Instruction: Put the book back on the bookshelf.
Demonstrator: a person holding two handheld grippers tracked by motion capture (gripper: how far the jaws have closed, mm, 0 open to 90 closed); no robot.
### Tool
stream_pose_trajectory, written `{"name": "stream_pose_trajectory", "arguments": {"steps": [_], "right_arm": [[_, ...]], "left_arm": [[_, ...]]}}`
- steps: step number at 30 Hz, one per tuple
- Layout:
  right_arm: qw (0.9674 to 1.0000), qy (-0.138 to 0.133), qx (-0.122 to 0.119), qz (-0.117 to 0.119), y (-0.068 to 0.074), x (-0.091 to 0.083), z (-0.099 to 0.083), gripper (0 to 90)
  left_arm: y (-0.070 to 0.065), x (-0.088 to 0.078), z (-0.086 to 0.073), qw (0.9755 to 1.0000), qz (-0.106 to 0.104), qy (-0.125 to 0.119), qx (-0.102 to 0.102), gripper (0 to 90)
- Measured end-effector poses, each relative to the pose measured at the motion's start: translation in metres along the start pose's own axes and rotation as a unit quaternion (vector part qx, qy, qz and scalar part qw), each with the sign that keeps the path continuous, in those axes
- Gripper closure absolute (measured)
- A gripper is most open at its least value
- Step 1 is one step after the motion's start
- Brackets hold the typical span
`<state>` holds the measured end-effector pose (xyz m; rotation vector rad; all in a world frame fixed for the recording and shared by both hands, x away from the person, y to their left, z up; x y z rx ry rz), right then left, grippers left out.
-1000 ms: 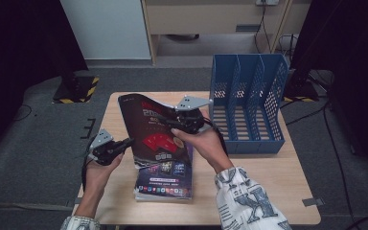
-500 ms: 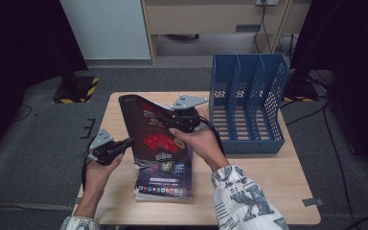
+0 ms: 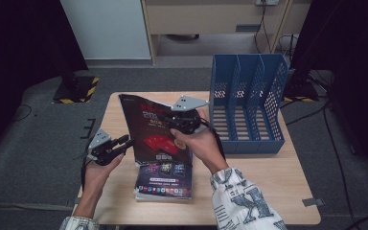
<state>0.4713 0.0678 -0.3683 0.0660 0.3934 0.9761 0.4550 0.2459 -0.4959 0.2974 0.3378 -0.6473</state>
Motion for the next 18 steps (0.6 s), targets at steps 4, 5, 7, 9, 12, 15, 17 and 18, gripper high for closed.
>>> {"name": "stream_pose_trajectory", "arguments": {"steps": [4,5,7,9,12,15,17,18], "right_arm": [[0.9998,-0.017,0.005,-0.002,0.001,-0.006,0.008,87.0],[0.9997,-0.021,0.007,-0.004,0.001,-0.008,0.011,87.0],[0.9995,-0.028,0.007,-0.01,0.0,-0.01,0.015,87.0],[0.9993,-0.034,0.008,-0.014,-0.001,-0.012,0.019,87.0],[0.9986,-0.045,0.008,-0.026,-0.003,-0.013,0.025,87.0],[0.9978,-0.053,0.013,-0.037,-0.007,-0.015,0.03,87.0],[0.9972,-0.058,0.016,-0.044,-0.009,-0.016,0.034,87.0],[0.997,-0.058,0.018,-0.047,-0.01,-0.017,0.036,87.0]], "left_arm": [[0.008,0.003,-0.015,0.9995,0.019,0.027,-0.002,44.0],[0.009,0.004,-0.018,0.9992,0.021,0.035,-0.001,38.1],[0.01,0.005,-0.026,0.9982,0.031,0.052,0.008,32.3],[0.012,0.006,-0.032,0.997,0.037,0.067,0.012,27.4],[0.016,0.007,-0.038,0.9964,0.041,0.074,0.0,20.8],[0.018,0.009,-0.047,0.9954,0.04,0.086,-0.011,15.1],[0.019,0.01,-0.054,0.9945,0.037,0.097,-0.013,11.8],[0.019,0.011,-0.057,0.9941,0.039,0.1,-0.014,10.7]]}}
Point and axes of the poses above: each handheld gripper's, and its own axes: x roughly forward along the jaws, z roughly out of its top, y roughly to its left, the point moved 9 cm from there along x, roughly forward along the jaws, and after that the axes turned 15 degrees about x, right-handed, at the moved point
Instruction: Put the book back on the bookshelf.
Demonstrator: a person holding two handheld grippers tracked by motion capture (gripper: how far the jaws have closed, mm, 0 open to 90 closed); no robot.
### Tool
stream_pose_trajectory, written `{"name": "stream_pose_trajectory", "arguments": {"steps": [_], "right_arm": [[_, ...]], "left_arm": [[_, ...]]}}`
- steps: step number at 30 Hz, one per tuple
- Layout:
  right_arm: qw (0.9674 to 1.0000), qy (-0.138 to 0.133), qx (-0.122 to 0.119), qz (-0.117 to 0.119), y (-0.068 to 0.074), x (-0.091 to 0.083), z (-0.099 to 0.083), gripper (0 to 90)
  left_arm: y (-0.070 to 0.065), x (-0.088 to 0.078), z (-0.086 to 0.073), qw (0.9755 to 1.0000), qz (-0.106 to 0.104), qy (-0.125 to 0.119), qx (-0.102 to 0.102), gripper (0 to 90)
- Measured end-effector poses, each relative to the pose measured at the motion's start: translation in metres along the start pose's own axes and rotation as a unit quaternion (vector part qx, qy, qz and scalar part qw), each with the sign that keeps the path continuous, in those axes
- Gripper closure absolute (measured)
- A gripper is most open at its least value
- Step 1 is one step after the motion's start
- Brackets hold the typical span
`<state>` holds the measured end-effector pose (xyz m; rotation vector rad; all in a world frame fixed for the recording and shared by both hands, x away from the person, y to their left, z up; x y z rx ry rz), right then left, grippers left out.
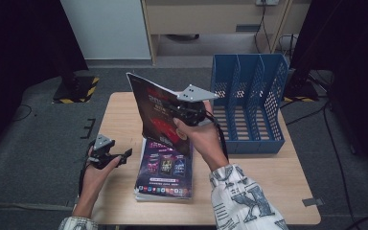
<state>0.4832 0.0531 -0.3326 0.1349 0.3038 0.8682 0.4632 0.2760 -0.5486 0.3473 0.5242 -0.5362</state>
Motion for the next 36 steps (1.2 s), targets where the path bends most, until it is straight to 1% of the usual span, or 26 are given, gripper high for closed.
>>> {"name": "stream_pose_trajectory", "arguments": {"steps": [4,7,9,11,13,15,16,18,22,24,25,26,27,29,33,36], "right_arm": [[0.9999,-0.002,0.005,-0.01,-0.002,0.0,0.006,87.0],[0.9997,-0.002,0.006,-0.023,-0.004,0.001,0.011,87.0],[0.9994,-0.003,0.009,-0.034,-0.005,0.001,0.015,87.0],[0.9992,-0.005,0.014,-0.038,-0.007,0.001,0.02,87.0],[0.9988,-0.008,0.02,-0.045,-0.008,0.0,0.025,87.0],[0.9983,-0.014,0.024,-0.051,-0.009,-0.003,0.031,87.0],[0.998,-0.015,0.028,-0.054,-0.01,-0.004,0.034,86.9],[0.9975,-0.019,0.032,-0.061,-0.012,-0.008,0.04,87.0],[0.9965,-0.025,0.033,-0.073,-0.016,-0.017,0.051,87.0],[0.9962,-0.027,0.032,-0.077,-0.019,-0.02,0.055,87.0],[0.9959,-0.029,0.033,-0.079,-0.02,-0.022,0.058,87.0],[0.9957,-0.03,0.034,-0.081,-0.022,-0.025,0.06,87.0],[0.9955,-0.032,0.033,-0.082,-0.023,-0.027,0.061,86.9],[0.9952,-0.033,0.034,-0.086,-0.024,-0.031,0.063,87.0],[0.9947,-0.034,0.035,-0.091,-0.029,-0.037,0.066,87.0],[0.9942,-0.036,0.04,-0.094,-0.033,-0.04,0.069,87.0]], "left_arm": [[0.004,0.003,-0.011,0.9998,0.007,0.019,-0.008,8.8],[0.004,0.008,-0.02,0.999,0.008,0.041,-0.013,8.2],[0.001,0.012,-0.026,0.9982,0.008,0.059,-0.011,8.2],[-0.002,0.015,-0.029,0.9975,0.003,0.071,-0.003,8.1],[-0.004,0.016,-0.028,0.9974,0.002,0.072,-0.002,7.4],[-0.006,0.017,-0.029,0.9973,-0.002,0.074,-0.004,7.3],[-0.008,0.019,-0.029,0.9973,-0.008,0.073,0.0,7.0],[-0.008,0.02,-0.03,0.997,-0.011,0.076,0.001,6.5],[-0.009,0.022,-0.034,0.9965,-0.01,0.083,0.0,6.5],[-0.008,0.024,-0.034,0.9968,-0.012,0.079,0.008,6.3],[-0.008,0.024,-0.035,0.9965,-0.01,0.083,0.005,6.2],[-0.008,0.023,-0.038,0.9954,-0.005,0.095,-0.004,6.2],[-0.009,0.023,-0.039,0.9953,-0.006,0.097,-0.005,6.2],[-0.009,0.023,-0.04,0.995,-0.003,0.1,-0.001,6.2],[-0.009,0.024,-0.042,0.9945,-0.002,0.104,-0.003,5.6],[-0.008,0.024,-0.041,0.9949,0.0,0.101,-0.005,5.6]]}}
Point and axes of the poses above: each handheld gripper's, and its own axes: x roughly forward along the jaws, z roughly out of its top, y roughly to its left, the point moved 9 cm from there along x, roughly forward along the jaws, and after that the axes turned 15 degrees about x, right-handed, at the moved point
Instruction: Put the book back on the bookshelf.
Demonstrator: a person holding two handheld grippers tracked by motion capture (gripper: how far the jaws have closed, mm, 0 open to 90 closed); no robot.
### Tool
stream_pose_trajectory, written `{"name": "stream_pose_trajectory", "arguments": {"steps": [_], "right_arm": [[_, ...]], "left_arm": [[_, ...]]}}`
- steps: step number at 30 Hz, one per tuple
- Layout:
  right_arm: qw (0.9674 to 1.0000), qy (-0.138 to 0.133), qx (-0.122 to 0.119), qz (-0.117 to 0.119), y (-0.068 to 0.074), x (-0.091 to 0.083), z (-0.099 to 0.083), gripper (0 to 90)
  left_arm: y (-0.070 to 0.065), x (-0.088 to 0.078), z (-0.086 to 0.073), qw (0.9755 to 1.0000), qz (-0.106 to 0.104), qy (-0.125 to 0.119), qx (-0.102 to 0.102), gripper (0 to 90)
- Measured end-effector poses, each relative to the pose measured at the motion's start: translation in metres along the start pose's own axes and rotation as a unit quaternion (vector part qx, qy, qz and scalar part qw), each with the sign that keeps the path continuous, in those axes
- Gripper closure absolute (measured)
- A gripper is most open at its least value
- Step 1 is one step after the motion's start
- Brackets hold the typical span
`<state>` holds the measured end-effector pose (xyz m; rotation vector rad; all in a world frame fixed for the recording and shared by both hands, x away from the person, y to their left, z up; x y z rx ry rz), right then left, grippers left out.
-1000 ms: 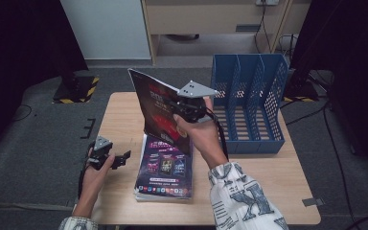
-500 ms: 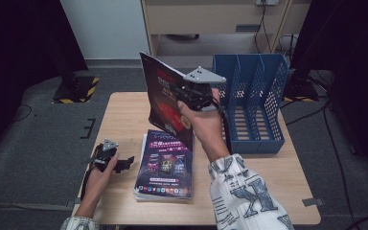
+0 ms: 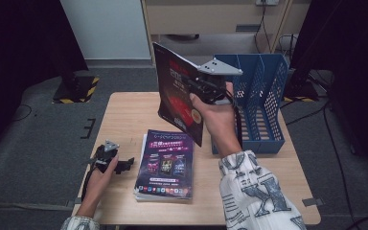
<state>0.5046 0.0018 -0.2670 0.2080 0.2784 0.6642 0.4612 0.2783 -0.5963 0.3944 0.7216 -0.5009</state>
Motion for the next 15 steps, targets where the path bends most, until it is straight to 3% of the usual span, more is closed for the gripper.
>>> {"name": "stream_pose_trajectory", "arguments": {"steps": [15], "right_arm": [[0.9998,-0.005,0.001,-0.018,-0.016,-0.018,0.01,87.0]], "left_arm": [[0.005,0.001,-0.005,0.9999,0.012,0.007,-0.006,4.2]]}}
Point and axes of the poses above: each handheld gripper's, and its own axes: x roughly forward along the jaws, z roughly out of its top, y roughly to its left, the point moved 9 cm from there along x, roughly forward along the jaws, and after that the axes turned 15 degrees about x, right-handed, at the moved point
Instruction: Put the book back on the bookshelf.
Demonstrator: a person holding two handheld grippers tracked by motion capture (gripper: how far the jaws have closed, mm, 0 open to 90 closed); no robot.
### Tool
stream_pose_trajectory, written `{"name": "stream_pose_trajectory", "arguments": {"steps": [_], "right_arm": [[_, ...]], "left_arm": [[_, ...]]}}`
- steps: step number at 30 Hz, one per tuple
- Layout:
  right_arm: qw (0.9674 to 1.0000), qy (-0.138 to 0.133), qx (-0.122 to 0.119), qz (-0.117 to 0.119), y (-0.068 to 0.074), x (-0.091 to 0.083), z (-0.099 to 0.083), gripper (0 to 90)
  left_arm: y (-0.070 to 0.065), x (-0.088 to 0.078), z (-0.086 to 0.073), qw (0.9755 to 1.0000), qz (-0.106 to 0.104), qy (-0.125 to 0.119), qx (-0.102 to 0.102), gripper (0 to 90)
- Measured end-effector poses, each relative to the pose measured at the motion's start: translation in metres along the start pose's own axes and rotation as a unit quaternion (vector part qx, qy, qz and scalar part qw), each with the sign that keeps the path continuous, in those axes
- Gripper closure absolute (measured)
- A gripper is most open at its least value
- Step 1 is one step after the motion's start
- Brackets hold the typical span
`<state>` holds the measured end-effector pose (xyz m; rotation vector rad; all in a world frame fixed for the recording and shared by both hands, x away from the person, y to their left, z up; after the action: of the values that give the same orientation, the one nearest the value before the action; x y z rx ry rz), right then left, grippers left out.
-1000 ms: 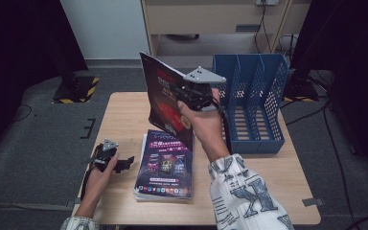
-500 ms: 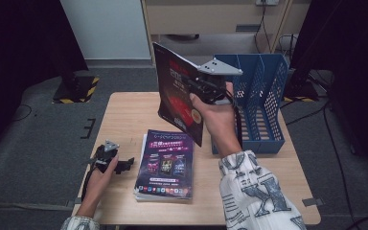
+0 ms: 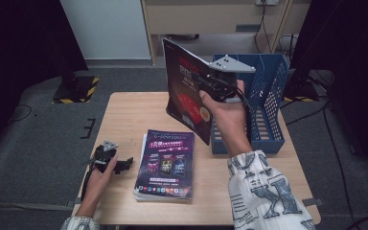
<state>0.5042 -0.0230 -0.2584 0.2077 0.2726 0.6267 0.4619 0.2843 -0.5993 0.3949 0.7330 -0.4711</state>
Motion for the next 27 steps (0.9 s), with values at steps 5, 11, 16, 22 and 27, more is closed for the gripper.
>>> {"name": "stream_pose_trajectory", "arguments": {"steps": [5,11,16,22,27], "right_arm": [[1.0,-0.004,0.0,-0.003,-0.006,-0.008,0.003,87.0],[0.9999,-0.008,0.006,-0.012,-0.016,-0.016,0.004,87.0],[0.9998,-0.01,0.003,-0.016,-0.023,-0.023,0.004,87.0],[0.9996,-0.012,0.007,-0.023,-0.032,-0.031,0.005,87.0],[0.9995,-0.011,0.006,-0.028,-0.037,-0.036,0.003,86.9]], "left_arm": [[0.001,0.001,-0.001,1.0,0.005,-0.002,0.001,3.5],[0.001,0.001,-0.001,1.0,0.005,-0.002,0.002,2.8],[0.0,0.001,-0.001,1.0,0.004,-0.001,0.003,2.3],[0.0,0.001,-0.001,1.0,0.004,-0.001,0.003,2.0],[0.0,0.001,-0.001,1.0,0.004,-0.001,0.003,1.9]]}}
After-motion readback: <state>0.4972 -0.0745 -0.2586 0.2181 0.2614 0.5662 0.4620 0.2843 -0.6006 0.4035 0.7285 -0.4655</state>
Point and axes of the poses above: each handheld gripper's, and its own axes: x roughly forward along the jaws, z roughly out of its top, y roughly to its left, the point moved 9 cm from there along x, roughly forward along the jaws, and after that the axes turned 15 degrees about x, right-handed, at the moved point
